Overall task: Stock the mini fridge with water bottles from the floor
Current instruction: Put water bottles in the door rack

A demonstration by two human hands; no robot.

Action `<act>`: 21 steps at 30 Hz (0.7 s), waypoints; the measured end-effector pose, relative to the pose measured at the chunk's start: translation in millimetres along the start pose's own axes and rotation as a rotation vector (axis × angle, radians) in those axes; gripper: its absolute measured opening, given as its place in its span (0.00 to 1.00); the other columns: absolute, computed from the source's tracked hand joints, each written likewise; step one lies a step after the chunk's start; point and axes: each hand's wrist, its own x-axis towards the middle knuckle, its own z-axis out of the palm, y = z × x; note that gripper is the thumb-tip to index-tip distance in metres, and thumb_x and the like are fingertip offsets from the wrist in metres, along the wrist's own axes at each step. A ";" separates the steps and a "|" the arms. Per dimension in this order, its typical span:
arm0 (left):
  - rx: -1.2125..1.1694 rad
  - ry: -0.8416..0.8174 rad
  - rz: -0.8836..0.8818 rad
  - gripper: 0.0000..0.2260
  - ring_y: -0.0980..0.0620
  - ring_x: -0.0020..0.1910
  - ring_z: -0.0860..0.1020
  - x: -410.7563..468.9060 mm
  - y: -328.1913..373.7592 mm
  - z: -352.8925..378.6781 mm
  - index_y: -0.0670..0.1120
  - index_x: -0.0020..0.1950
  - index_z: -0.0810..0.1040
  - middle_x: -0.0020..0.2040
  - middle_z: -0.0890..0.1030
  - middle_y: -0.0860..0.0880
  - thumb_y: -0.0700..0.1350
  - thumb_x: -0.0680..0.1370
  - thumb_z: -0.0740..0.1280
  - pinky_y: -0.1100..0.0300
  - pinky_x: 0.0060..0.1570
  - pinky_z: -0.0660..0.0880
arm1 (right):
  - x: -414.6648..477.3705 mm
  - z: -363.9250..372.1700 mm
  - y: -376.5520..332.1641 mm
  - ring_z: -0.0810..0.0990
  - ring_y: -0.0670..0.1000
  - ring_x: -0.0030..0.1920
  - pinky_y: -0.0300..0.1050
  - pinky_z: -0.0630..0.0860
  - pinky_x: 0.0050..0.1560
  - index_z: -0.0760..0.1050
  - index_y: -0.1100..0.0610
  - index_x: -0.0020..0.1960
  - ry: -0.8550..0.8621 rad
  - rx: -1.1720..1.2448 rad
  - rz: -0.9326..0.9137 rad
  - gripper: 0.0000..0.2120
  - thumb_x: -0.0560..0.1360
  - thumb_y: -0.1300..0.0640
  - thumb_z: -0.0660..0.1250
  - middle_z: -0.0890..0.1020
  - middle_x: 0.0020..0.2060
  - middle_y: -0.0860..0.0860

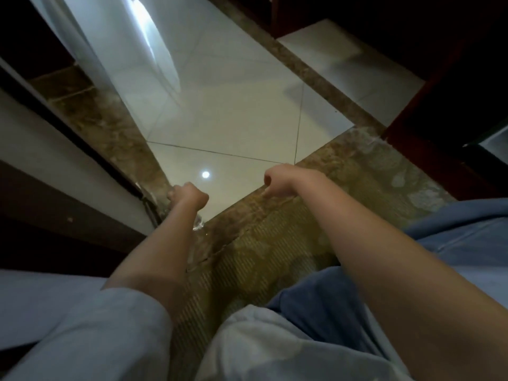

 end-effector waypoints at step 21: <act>0.075 0.044 0.206 0.15 0.44 0.54 0.77 11.7 8.7 0.4 0.39 0.64 0.72 0.63 0.71 0.40 0.37 0.78 0.61 0.57 0.50 0.76 | 2.1 -7.5 8.0 0.75 0.54 0.59 0.48 0.75 0.57 0.71 0.57 0.66 0.056 0.044 -0.006 0.20 0.78 0.50 0.64 0.75 0.63 0.54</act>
